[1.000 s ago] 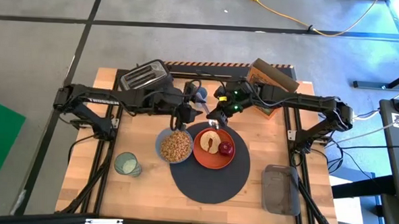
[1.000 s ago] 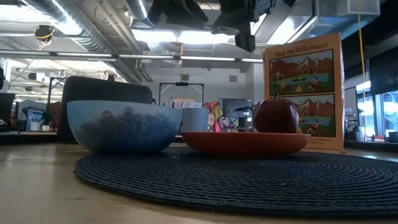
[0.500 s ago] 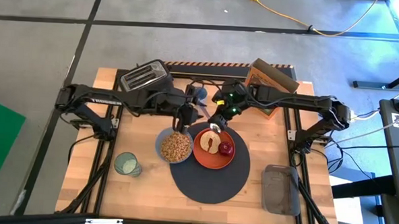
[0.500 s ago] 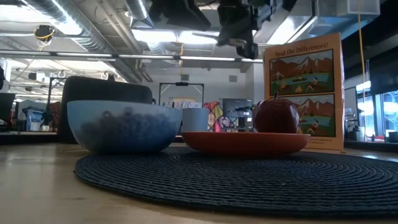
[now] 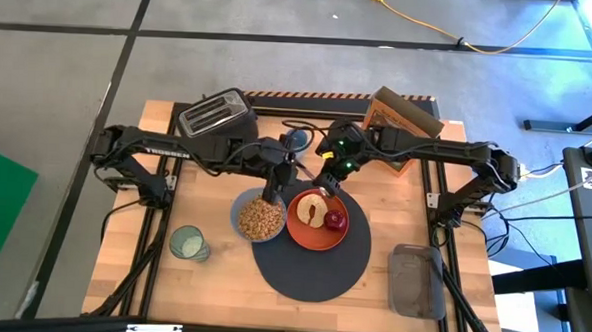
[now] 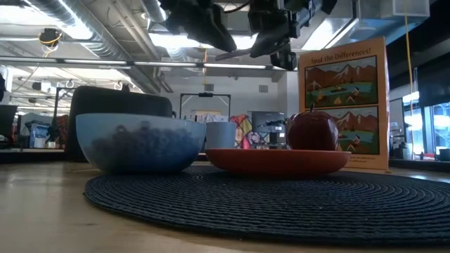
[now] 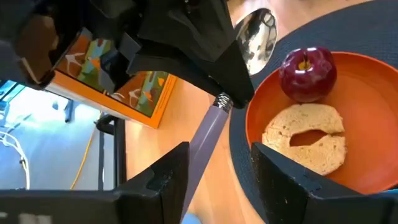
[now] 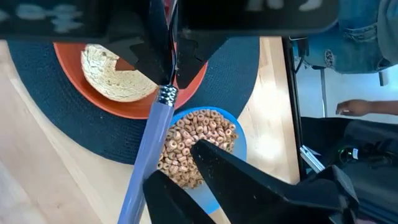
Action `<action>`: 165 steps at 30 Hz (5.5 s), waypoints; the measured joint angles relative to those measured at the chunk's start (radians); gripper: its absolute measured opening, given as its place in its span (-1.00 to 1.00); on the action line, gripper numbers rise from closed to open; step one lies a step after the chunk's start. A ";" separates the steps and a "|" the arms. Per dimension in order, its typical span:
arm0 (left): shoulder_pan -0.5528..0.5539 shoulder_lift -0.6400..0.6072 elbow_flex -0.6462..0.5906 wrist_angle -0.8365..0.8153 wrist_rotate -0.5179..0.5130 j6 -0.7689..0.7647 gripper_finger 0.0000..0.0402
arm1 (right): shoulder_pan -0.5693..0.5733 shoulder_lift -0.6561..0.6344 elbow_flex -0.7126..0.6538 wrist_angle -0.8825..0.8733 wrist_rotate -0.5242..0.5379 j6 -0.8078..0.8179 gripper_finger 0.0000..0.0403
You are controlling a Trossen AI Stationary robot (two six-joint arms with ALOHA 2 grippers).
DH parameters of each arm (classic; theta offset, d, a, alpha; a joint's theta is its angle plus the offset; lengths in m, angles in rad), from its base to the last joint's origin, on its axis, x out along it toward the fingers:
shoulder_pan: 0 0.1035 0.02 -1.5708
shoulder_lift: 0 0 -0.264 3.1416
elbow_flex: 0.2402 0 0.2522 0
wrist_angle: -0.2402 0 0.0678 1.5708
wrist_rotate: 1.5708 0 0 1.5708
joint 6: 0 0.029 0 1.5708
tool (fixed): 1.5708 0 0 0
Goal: Arrange a breakfast setting
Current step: Put the blue spoon on the tablemat to the right of the orange plate
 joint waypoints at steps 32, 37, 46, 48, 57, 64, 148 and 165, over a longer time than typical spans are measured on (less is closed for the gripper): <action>0.157 -0.353 -0.113 -0.207 -0.065 -0.482 -0.27 | -0.001 0.005 0.000 0.000 0.060 0.069 -0.99; 0.064 -0.286 -0.102 0.018 0.064 -0.242 -0.27 | 0.000 0.021 0.000 -0.010 -0.020 0.070 -0.99; 0.033 -0.069 -0.061 0.065 0.185 -0.177 -0.27 | 0.013 0.023 0.000 -0.004 -0.053 0.065 -0.99; 0.030 -0.044 -0.051 0.074 0.178 -0.162 -0.27 | 0.016 0.023 0.000 -0.004 -0.067 0.056 -0.99; 0.030 0.021 -0.027 0.062 0.236 -0.145 -0.27 | 0.041 0.023 0.000 -0.001 -0.071 0.037 -0.99; 0.030 0.022 -0.027 0.054 0.201 -0.146 -0.30 | 0.041 0.023 0.000 0.000 -0.068 0.031 -0.99; 0.039 0.067 -0.028 0.092 0.336 -0.557 -0.18 | 0.039 0.022 0.000 -0.129 -0.025 -0.287 -1.00; 0.035 0.114 -0.023 0.093 0.396 -0.618 -0.18 | 0.040 0.022 0.000 -0.127 -0.073 -0.331 -1.00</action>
